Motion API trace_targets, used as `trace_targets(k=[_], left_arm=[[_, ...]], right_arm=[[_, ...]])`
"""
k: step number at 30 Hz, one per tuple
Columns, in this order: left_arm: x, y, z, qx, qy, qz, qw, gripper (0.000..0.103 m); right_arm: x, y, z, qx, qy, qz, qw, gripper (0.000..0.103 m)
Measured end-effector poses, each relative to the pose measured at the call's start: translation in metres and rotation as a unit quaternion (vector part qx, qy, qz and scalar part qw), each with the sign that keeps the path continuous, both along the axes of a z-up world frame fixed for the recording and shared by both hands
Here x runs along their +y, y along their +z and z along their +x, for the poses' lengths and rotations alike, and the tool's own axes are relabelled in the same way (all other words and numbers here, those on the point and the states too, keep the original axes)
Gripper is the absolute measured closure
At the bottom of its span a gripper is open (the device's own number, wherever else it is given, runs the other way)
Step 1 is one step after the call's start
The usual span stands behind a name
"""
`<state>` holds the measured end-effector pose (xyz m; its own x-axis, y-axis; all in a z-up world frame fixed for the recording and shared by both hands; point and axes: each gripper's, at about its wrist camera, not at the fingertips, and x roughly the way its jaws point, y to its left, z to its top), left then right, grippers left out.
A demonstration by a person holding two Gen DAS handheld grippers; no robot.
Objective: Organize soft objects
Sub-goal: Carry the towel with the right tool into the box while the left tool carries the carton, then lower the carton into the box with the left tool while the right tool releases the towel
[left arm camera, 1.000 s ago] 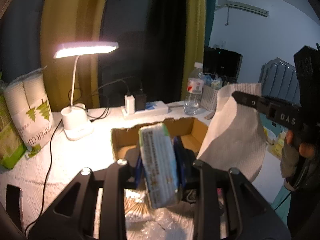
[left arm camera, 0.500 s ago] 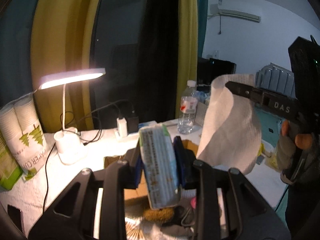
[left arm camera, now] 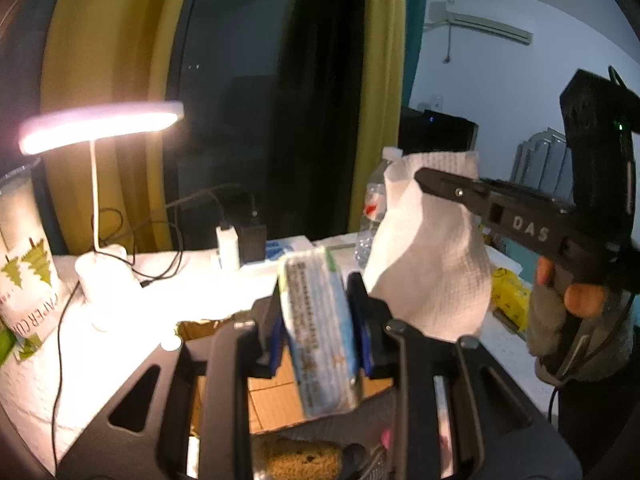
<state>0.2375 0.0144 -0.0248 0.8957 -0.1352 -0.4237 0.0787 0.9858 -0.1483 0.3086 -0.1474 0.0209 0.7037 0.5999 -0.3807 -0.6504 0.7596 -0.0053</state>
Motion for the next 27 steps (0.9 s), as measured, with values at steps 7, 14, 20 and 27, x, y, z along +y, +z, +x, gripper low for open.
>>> trace_targets(k=[7, 14, 20, 27], left_arm=[[-0.003, -0.023, 0.023, 0.032, 0.005, -0.014, 0.9994, 0.074], [-0.009, -0.049, 0.038, 0.071, 0.004, -0.024, 0.9972, 0.074], [-0.017, -0.065, 0.047, 0.095, -0.005, -0.030, 0.9950, 0.074], [-0.024, -0.071, 0.051, 0.107, -0.015, -0.032, 0.9936, 0.073]], right_arm=[[0.009, -0.041, 0.027, 0.022, -0.008, -0.023, 0.999, 0.099], [0.009, -0.090, 0.036, 0.092, -0.012, -0.057, 0.994, 0.099], [0.012, -0.125, 0.031, 0.154, -0.009, -0.095, 0.983, 0.099], [0.004, -0.143, 0.023, 0.206, -0.007, -0.104, 0.973, 0.099]])
